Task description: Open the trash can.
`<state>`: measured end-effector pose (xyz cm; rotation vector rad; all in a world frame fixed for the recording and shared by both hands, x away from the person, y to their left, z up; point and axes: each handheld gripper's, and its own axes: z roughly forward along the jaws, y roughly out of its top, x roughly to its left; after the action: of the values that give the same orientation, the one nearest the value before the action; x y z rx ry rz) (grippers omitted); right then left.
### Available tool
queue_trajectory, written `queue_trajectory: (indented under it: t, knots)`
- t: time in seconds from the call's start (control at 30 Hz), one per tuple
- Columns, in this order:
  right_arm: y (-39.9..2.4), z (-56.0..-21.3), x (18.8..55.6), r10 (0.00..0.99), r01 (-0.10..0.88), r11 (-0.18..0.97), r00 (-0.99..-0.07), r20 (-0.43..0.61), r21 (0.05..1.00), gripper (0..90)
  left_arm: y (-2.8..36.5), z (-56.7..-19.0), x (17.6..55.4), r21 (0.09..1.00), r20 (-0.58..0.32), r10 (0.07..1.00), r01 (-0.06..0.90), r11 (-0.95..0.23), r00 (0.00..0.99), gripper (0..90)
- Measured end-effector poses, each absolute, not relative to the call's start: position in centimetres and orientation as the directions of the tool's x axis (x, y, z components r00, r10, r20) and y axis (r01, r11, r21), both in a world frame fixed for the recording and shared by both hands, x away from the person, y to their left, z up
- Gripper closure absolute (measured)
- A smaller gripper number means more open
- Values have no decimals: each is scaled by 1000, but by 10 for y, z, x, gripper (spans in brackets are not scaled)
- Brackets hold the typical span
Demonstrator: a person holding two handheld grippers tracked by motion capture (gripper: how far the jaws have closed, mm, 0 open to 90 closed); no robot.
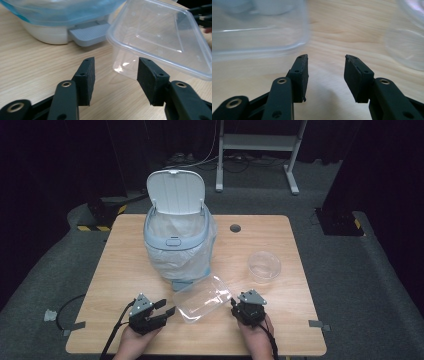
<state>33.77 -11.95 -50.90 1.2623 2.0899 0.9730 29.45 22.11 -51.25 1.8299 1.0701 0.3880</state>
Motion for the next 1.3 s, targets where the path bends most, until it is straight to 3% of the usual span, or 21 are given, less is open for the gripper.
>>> queue_trajectory:
  t: [0.3, 0.57, 0.73, 0.97, 1.13, 1.17, 1.3]
  knots:
    - [-108, -504, 336, 867, 468, 333, -494, -70, 819, 561, 223, -516, 296, 846, -162, 820, 506, -171, 548, 486]
    - [-80, -504, 309, 786, 411, 410, -612, -87, 814, 556, 253, -515, 296, 845, -165, 847, 515, -143, 506, 485]
    - [-82, -504, 309, 799, 418, 421, -592, -110, 805, 567, 255, -514, 290, 847, -176, 844, 514, -133, 507, 487]
    - [-99, -507, 344, 875, 462, 347, -473, -104, 816, 572, 239, -517, 291, 841, -159, 831, 514, -169, 533, 489]
    - [-95, -507, 357, 878, 453, 332, -468, -97, 827, 574, 237, -517, 295, 840, -169, 833, 519, -157, 527, 492]
    - [-91, -509, 358, 868, 451, 338, -489, -88, 826, 607, 239, -517, 296, 841, -163, 837, 518, -158, 522, 496]
    - [-89, -509, 348, 853, 444, 348, -515, -83, 826, 584, 246, -515, 300, 841, -162, 841, 518, -157, 517, 492]
